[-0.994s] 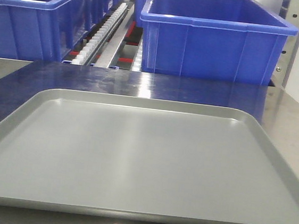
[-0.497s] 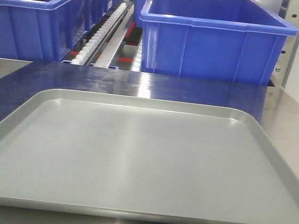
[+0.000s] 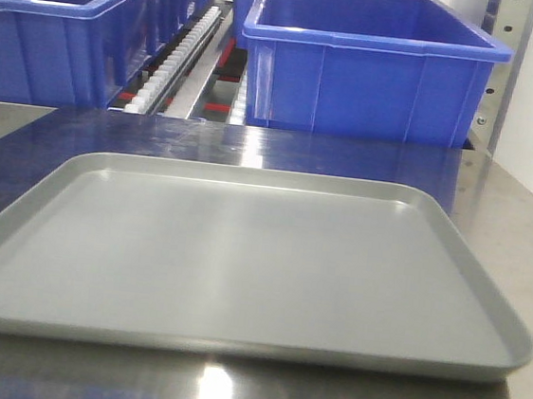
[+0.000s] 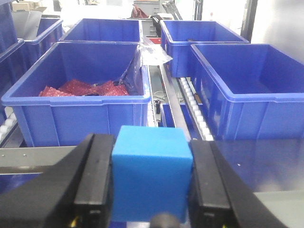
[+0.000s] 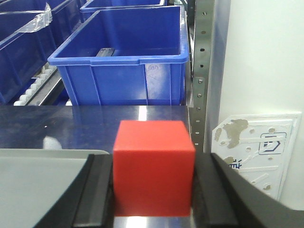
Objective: Sort and place red and blue blocks on shelf
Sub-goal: 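Hold both cubes raised while the base backs away from the table, then turn the base away from the table toward the aisle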
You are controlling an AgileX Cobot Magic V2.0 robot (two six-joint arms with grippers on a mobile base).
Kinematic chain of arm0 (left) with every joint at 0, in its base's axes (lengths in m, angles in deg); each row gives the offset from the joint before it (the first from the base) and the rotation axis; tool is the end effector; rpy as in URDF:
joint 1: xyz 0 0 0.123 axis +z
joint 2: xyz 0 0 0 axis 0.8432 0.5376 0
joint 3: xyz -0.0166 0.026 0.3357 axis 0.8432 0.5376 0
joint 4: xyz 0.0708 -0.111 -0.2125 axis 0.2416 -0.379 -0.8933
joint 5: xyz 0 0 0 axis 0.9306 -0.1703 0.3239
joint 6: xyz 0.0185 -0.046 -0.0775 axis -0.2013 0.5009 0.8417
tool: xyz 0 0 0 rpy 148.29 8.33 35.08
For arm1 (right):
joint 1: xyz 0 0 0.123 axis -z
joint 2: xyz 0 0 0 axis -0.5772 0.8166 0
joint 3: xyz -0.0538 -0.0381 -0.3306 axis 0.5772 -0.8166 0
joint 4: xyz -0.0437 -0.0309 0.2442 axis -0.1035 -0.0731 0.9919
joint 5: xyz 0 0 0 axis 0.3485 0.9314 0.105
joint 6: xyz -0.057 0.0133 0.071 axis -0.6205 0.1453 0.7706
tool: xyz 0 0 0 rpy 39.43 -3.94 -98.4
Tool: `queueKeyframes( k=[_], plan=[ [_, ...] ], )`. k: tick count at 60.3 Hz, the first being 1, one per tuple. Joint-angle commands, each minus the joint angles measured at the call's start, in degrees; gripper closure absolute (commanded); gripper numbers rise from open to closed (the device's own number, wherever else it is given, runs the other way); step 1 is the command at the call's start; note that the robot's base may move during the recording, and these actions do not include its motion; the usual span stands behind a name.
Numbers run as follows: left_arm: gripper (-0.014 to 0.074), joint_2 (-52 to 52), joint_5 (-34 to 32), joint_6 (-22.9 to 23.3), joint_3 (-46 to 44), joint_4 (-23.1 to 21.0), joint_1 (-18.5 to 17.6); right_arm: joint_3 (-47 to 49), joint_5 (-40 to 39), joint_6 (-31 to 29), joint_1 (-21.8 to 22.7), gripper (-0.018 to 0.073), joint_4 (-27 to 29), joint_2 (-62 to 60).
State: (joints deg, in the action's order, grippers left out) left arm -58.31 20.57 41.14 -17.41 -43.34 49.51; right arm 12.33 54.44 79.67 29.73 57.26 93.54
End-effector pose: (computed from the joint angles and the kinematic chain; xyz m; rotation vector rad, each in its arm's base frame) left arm 0.0284 -0.0030 0.3479 0.0895 1.5726 -0.1125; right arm -0.0009 0.0005 0.2941 0.0089 1.6302 0.1679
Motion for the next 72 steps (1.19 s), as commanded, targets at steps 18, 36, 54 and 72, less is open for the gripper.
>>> queueKeyframes(
  k=[18, 36, 54, 72],
  plan=[
    [0.0474, 0.4, -5.4, 0.2, -1.7, 0.0, -0.1, 1.5, -5.4, -0.4, 0.4, 0.0492, -0.3, 0.6],
    [0.0474, 0.4, -5.4, 0.2, -1.7, 0.0, -0.1, 1.5, -5.4, -0.4, 0.3, 0.0492, -0.3, 0.6],
    [0.0474, 0.4, -5.4, 0.2, -1.7, 0.0, -0.1, 1.5, -5.4, -0.4, 0.3, 0.0492, -0.3, 0.6],
    [0.0474, 0.4, -5.4, 0.2, -1.7, 0.0, -0.1, 1.5, -5.4, -0.4, 0.3, 0.0492, -0.3, 0.6]
  ],
)
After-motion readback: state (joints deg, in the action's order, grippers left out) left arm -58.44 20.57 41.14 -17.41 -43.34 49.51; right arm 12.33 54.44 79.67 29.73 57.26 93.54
